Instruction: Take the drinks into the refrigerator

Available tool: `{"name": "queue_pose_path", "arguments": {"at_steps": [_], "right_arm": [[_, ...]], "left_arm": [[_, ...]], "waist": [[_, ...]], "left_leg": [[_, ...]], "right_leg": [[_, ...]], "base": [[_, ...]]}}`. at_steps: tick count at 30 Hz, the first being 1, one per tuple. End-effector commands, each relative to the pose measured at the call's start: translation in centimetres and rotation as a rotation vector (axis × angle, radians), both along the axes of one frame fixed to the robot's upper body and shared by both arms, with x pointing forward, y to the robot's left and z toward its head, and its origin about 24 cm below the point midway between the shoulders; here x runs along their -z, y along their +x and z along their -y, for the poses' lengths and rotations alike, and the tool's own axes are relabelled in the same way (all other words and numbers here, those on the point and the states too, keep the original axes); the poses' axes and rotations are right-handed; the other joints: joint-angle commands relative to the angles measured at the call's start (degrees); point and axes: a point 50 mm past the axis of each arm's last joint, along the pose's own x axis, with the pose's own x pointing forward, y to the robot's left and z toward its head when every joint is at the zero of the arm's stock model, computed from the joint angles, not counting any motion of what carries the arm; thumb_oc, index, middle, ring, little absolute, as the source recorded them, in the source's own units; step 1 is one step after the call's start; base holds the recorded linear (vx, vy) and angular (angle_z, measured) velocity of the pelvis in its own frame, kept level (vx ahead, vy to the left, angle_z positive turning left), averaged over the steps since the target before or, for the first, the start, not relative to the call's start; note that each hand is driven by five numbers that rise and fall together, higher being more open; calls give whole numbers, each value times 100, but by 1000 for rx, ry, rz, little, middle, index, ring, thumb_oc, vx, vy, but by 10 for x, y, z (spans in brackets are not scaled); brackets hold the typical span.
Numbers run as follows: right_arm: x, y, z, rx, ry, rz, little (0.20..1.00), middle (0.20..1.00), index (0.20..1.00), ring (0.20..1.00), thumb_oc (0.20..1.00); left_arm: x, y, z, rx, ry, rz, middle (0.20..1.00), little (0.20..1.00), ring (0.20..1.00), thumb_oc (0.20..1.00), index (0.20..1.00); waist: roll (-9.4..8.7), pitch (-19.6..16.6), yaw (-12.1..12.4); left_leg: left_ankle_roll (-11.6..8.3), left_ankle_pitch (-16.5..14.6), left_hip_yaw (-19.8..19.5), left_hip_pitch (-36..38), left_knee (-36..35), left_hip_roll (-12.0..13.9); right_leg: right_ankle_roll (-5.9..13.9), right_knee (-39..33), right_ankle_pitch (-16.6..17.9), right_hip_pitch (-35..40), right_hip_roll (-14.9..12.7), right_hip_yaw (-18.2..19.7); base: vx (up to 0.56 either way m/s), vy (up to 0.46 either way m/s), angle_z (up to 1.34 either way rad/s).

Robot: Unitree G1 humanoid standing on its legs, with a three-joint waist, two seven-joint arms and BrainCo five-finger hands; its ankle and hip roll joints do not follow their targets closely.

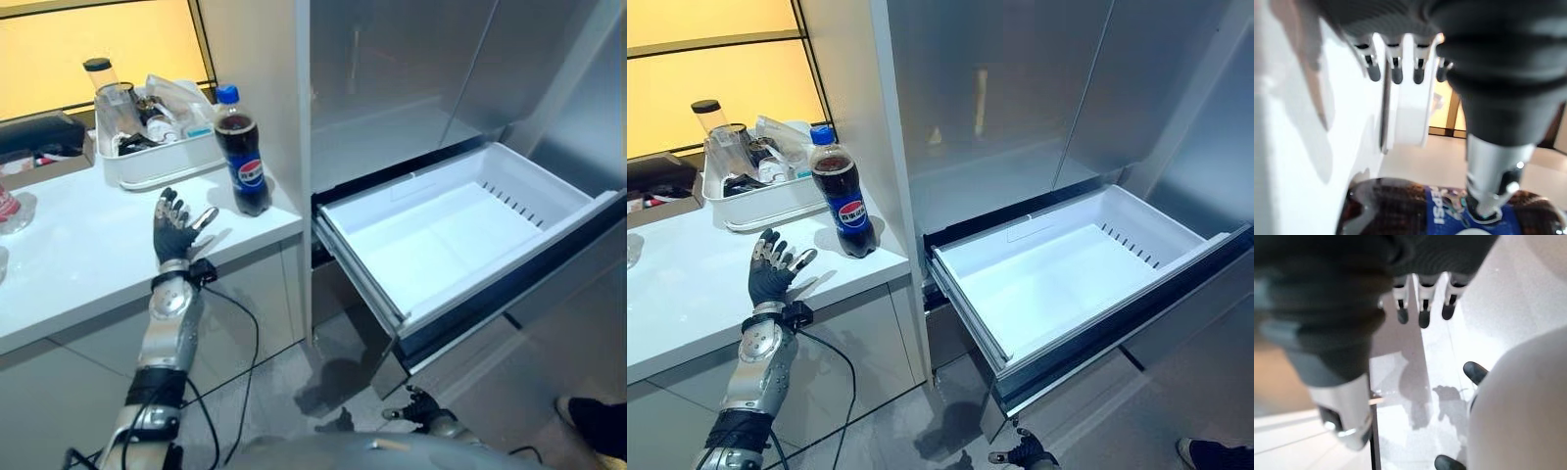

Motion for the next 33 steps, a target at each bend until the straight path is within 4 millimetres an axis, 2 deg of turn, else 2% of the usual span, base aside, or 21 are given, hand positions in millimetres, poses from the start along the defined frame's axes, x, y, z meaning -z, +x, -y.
{"name": "queue_pose_path", "arguments": {"at_steps": [1,17,23,33], "right_arm": [[-4,15,-5,-36,-7,36,1000,1000,1000,1000,1000],[-2,12,-7,-50,-3,18,1000,1000,1000,1000,1000],[-2,10,-6,-49,-6,16,1000,1000,1000,1000,1000],[0,5,-8,-44,-7,-5,1000,1000,1000,1000,1000]], "left_arm": [[-35,21,-2,20,36,130,1000,1000,1000,1000,1000],[-49,43,-6,58,157,84,1000,1000,1000,1000,1000],[-67,58,-7,65,211,99,1000,1000,1000,1000,1000],[-77,74,-5,92,235,72,1000,1000,1000,1000,1000]], "waist": [[-81,131,-14],[-70,89,-98],[-62,87,-175],[-11,87,-299]], "left_leg": [[368,-478,129,29,5,-477],[343,-460,176,39,5,-456],[333,-456,220,40,5,-444],[328,-468,305,70,5,-447]], "right_leg": [[185,439,-314,164,-14,-58],[197,386,-294,191,13,-8],[207,354,-265,181,32,39],[219,321,-230,172,65,131]], "base": [[2,1,-7],[0,0,-1],[0,0,0],[5,-3,-6]]}}
